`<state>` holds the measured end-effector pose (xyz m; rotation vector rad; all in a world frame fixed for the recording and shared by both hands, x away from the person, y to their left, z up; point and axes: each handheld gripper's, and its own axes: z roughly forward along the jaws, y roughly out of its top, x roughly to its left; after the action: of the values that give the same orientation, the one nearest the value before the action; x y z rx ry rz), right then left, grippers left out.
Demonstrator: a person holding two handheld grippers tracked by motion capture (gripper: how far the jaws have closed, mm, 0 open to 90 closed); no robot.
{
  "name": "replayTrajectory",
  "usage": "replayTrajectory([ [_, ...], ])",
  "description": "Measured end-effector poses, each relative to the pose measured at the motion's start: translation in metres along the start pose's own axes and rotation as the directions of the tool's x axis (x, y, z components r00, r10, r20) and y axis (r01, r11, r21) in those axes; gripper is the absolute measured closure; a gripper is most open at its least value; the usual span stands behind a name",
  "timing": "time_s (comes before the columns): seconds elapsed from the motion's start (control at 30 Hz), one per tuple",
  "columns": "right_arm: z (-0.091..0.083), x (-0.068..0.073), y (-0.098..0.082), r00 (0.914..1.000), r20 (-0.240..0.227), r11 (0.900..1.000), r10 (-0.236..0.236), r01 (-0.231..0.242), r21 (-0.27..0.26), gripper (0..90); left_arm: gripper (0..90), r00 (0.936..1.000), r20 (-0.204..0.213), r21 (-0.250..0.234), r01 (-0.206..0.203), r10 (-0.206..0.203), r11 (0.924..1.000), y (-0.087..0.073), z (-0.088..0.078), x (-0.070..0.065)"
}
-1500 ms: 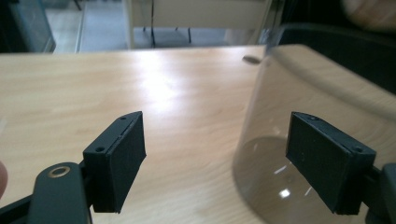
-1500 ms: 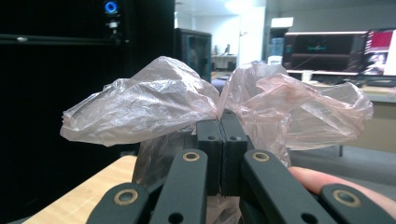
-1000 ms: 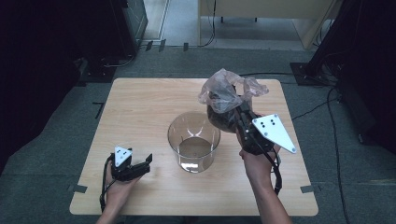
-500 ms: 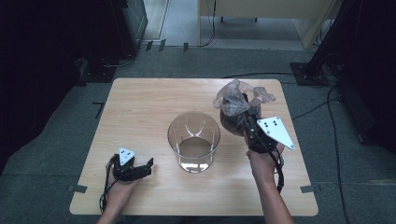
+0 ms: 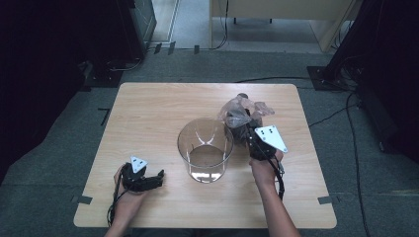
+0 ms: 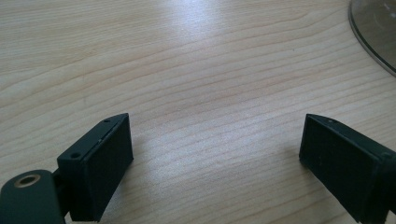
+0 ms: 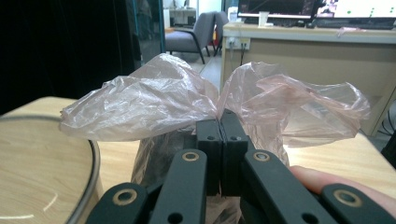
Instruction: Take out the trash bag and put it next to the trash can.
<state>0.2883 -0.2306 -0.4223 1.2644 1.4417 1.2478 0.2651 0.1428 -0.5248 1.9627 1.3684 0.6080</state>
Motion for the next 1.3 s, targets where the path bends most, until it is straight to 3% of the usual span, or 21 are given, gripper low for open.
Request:
replayTrajectory([
  [0.13, 0.011, 0.002, -0.011, 1.0, 0.008, 1.0, 0.003, -0.003, 0.027, 90.0, 9.1, 1.0, 0.0, 0.0, 0.0, 0.0, 1.0, 0.0, 0.0, 0.0],
  [0.2, 0.016, 0.003, -0.015, 0.9995, 0.006, 0.999, 0.03, -0.03, 0.039, 90.0, 9.1, 1.0, 0.001, 0.0, 0.0, 0.0, 1.0, 0.0, 0.0, 0.0],
  [0.3, 0.021, 0.006, -0.019, 0.9998, -0.007, 0.998, 0.02, -0.019, 0.052, 90.0, 9.2, 1.0, 0.001, 0.001, -0.001, 0.001, 1.0, 0.0, 0.0, 0.0],
  [0.4, 0.025, 0.011, -0.023, 0.9982, -0.06, 0.998, -0.008, 0.012, 0.065, 89.8, 9.2, 1.0, 0.001, 0.001, -0.001, 0.001, 1.0, 0.0, 0.0, 0.0],
  [0.53, 0.025, 0.01, -0.026, 0.9933, -0.115, 0.996, 0.01, 0.001, 0.09, 85.8, 9.2, 1.0, 0.001, -0.001, 0.001, -0.001, 1.0, 0.0, 0.0, 0.0],
  [0.63, 0.023, 0.006, -0.027, 0.9901, -0.139, 0.995, 0.018, -0.004, 0.101, 76.7, 9.2, 1.0, 0.002, 0.0, -0.001, 0.001, 1.0, 0.0, 0.0, 0.0],
  [0.87, 0.01, -0.007, -0.027, 0.9817, -0.187, 0.991, 0.037, -0.011, 0.136, 41.8, 9.2, 1.0, 0.003, 0.0, -0.001, 0.001, 1.0, 0.0, 0.0, 0.0],
  [0.93, 0.007, -0.011, -0.027, 0.9779, -0.204, 0.989, 0.046, -0.015, 0.15, 35.3, 9.2, 1.0, 0.003, 0.0, -0.002, 0.002, 1.0, 0.0, 0.0, 0.0],
  [1.07, 0.003, -0.017, -0.028, 0.9739, -0.219, 0.983, 0.059, -0.018, 0.184, 27.4, 9.2, 1.0, 0.003, -0.001, -0.001, 0.001, 1.0, 0.0, 0.0, 0.0],
  [1.3, -0.006, -0.025, -0.032, 0.9768, -0.205, 0.975, 0.061, -0.014, 0.222, 19.4, 9.2, 1.0, 0.003, 0.0, -0.001, 0.001, 1.0, 0.0, 0.0, 0.0],
])
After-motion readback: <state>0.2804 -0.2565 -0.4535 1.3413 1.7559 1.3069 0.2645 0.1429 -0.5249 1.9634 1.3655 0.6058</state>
